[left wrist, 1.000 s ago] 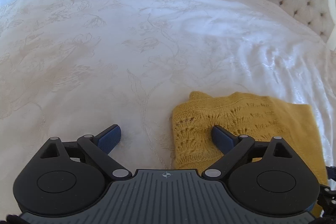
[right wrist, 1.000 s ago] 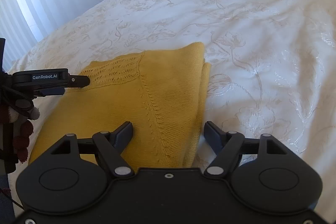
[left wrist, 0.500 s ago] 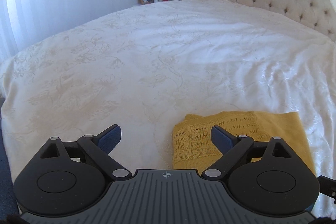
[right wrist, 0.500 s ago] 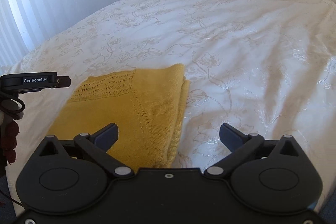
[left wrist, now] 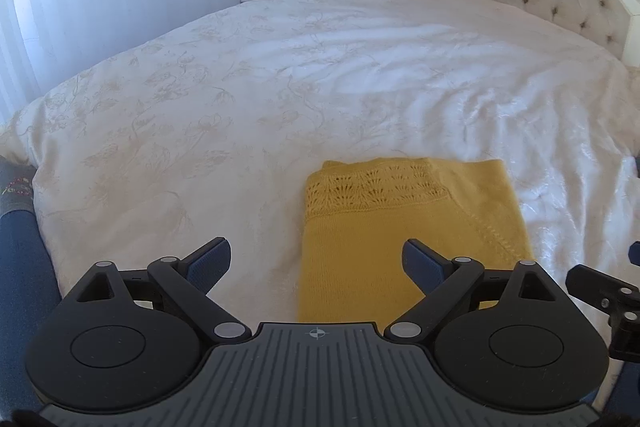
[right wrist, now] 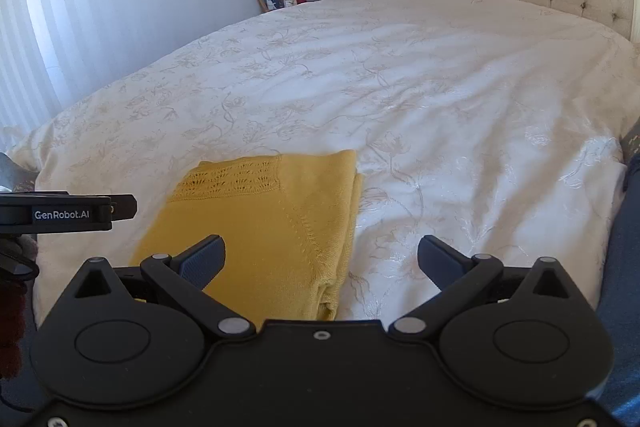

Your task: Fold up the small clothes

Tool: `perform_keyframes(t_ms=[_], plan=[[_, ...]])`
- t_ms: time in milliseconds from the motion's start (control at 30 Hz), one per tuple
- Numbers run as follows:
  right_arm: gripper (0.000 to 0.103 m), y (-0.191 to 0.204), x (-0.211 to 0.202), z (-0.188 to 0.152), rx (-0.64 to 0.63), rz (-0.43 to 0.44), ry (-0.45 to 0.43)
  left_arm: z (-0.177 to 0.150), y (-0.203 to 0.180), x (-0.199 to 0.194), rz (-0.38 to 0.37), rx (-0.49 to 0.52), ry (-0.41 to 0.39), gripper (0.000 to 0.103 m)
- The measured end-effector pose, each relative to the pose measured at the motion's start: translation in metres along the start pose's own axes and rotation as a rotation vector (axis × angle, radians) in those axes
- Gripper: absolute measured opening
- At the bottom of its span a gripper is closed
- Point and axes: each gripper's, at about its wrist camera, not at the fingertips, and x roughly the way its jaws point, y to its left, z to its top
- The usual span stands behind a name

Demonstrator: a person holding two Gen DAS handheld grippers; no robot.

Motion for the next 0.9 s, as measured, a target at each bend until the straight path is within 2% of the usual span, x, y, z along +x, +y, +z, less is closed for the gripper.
perform_keyframes(t_ms=[133, 467, 900], plan=[[0.102, 0.008, 0.001, -0.008, -0.046, -0.083, 0.054, -0.010, 0.000, -0.007, -0.010, -0.011, 0.026, 0.094], [0.101, 0.011, 0.003, -0.033, 0.001, 0.041, 0.195, -0.033, 0.001, -0.015, 0.012, -0.021, 0.115, 0.093], [0.100, 0.004, 0.004, -0.032, 0.060, 0.035, 0.208, -0.041, 0.001, -0.010, -0.002, -0.014, 0.173, 0.093]])
